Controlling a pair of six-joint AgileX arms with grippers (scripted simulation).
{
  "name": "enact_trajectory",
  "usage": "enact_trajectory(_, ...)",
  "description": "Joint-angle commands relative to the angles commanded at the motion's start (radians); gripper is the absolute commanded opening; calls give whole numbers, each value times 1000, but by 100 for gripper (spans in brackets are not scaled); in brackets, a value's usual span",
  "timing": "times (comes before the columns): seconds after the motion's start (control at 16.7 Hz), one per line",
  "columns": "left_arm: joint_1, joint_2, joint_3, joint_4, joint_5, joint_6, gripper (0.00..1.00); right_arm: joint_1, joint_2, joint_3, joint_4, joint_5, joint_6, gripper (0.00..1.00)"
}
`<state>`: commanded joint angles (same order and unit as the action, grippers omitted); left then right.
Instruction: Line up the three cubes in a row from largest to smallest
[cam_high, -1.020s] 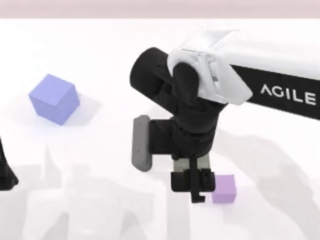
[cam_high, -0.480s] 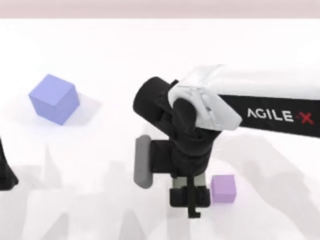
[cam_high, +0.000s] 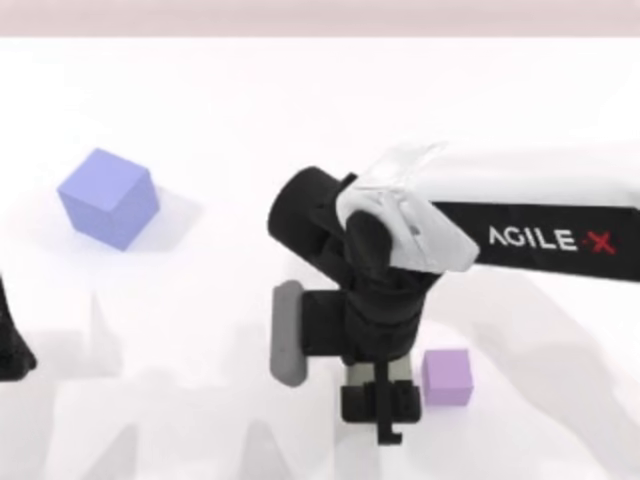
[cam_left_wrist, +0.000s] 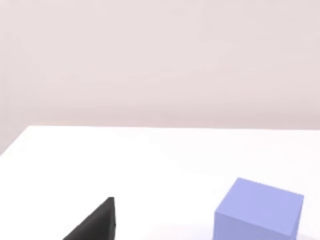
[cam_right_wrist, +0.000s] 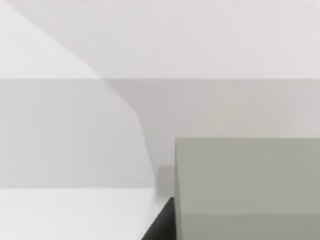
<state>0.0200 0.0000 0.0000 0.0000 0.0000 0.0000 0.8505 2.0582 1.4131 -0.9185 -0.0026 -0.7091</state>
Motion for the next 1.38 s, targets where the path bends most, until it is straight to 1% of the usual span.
enact_trajectory(0.66,0,0,0,0,0,0,100,0,0,0,0,0,0,98)
enact_trajectory(0.72,0,0,0,0,0,0,100,0,0,0,0,0,0,100)
enact_trajectory(1.26,0,0,0,0,0,0,100,-2,-1,3,-4,0,0,100)
enact_trajectory(1.38,0,0,0,0,0,0,100,-2,-11,35,-42,0,2,100)
